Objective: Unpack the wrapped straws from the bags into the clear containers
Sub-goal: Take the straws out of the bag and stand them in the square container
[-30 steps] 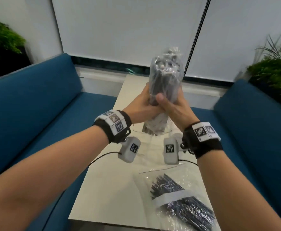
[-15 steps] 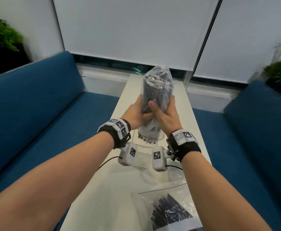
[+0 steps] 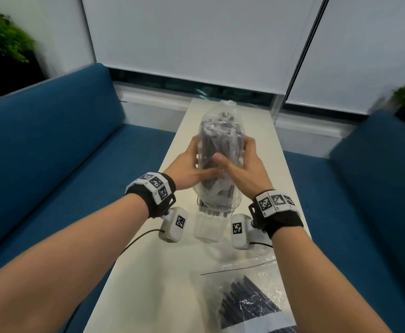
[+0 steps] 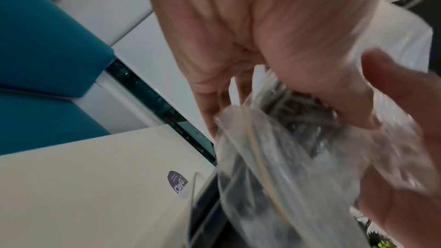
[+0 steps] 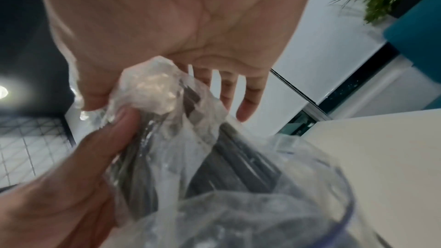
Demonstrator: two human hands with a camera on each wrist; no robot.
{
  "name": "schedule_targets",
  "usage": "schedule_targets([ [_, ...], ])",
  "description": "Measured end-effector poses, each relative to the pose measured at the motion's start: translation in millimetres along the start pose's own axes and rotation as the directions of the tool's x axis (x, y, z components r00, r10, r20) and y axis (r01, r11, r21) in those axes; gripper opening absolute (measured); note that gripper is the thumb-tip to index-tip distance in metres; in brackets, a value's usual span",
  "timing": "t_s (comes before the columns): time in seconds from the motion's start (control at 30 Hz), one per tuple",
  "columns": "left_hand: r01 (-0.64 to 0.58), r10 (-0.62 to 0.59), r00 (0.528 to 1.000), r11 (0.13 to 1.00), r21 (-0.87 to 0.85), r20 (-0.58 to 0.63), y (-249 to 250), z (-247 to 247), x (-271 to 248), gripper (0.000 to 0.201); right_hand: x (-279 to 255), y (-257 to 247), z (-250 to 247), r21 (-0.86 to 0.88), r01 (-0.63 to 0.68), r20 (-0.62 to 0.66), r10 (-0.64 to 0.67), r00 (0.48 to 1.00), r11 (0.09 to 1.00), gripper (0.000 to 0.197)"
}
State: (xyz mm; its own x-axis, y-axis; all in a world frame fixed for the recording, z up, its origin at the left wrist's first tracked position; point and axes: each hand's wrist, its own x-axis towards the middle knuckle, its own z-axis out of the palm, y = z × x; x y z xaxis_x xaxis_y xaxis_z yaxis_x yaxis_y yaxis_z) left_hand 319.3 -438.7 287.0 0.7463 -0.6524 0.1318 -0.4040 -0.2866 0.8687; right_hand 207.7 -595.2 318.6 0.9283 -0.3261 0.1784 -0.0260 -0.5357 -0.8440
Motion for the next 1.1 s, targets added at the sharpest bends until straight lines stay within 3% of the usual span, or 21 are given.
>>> schedule_targets([
  [0.1, 0.051, -0.060, 0.990, 0.996, 0.073, 0.130, 4, -9, -2, 0.095, 1, -1, -9, -0.156, -0.018, 0.064, 0.028, 0.998, 0.988, 0.058],
  [0.2, 0.044, -0.044, 0.996, 0.999, 0.004, 0.080, 15, -15, -5, 0.085, 1, -6, -13, -0.110, 0.003, 0.017, -0.001, 1.000, 0.994, 0.063],
  [0.3, 0.017, -0.025, 0.995, 0.996, 0.086, 0.093, 22, -13, -4, 0.086, -1, -11, -14, -0.151, -0.019, 0.092, 0.033, 0.995, 0.988, 0.081],
  [0.37, 0.018, -0.023, 0.998, 0.996, 0.085, 0.062, 24, -14, -4, 0.097, -2, -12, -15, -0.162, -0.038, 0.031, 0.044, 0.999, 0.986, 0.079],
  [0.43, 0.030, -0.032, 0.999, 0.998, 0.046, 0.039, 28, -16, -6, 0.102, -1, -11, -18, -0.172, -0.072, -0.040, 0.066, 0.997, 0.983, 0.063],
  [0.53, 0.024, -0.032, 0.998, 0.991, 0.134, 0.058, 33, -17, -7, 0.082, -1, -13, -22, -0.339, -0.027, 0.053, 0.048, 0.997, 0.940, 0.037],
  [0.63, 0.034, -0.036, 0.999, 0.995, 0.089, 0.014, 40, -19, -8, 0.060, -1, -20, -24, -0.306, -0.025, 0.003, 0.027, 1.000, 0.952, 0.031],
  [0.73, 0.026, -0.043, 0.997, 0.968, 0.251, 0.062, 46, -19, -11, 0.049, -5, -23, -22, -0.464, -0.003, 0.137, 0.075, 0.988, 0.886, 0.030],
  [0.83, -0.019, 0.027, 0.998, 0.989, 0.144, -0.051, 62, -25, -16, 0.053, -11, -42, -32, -0.304, 0.014, -0.002, -0.015, 1.000, 0.953, 0.026],
  [0.97, -0.144, 0.150, 0.975, 0.989, 0.043, -0.165, 93, -37, -29, 0.058, -20, -69, -44, -0.175, 0.113, -0.228, -0.152, 0.962, 0.978, 0.031],
  [1.1, -0.123, 0.143, 0.972, 0.986, 0.115, -0.184, 99, -50, -49, 0.030, -31, -76, -45, -0.337, 0.037, -0.020, -0.046, 0.999, 0.941, 0.040],
])
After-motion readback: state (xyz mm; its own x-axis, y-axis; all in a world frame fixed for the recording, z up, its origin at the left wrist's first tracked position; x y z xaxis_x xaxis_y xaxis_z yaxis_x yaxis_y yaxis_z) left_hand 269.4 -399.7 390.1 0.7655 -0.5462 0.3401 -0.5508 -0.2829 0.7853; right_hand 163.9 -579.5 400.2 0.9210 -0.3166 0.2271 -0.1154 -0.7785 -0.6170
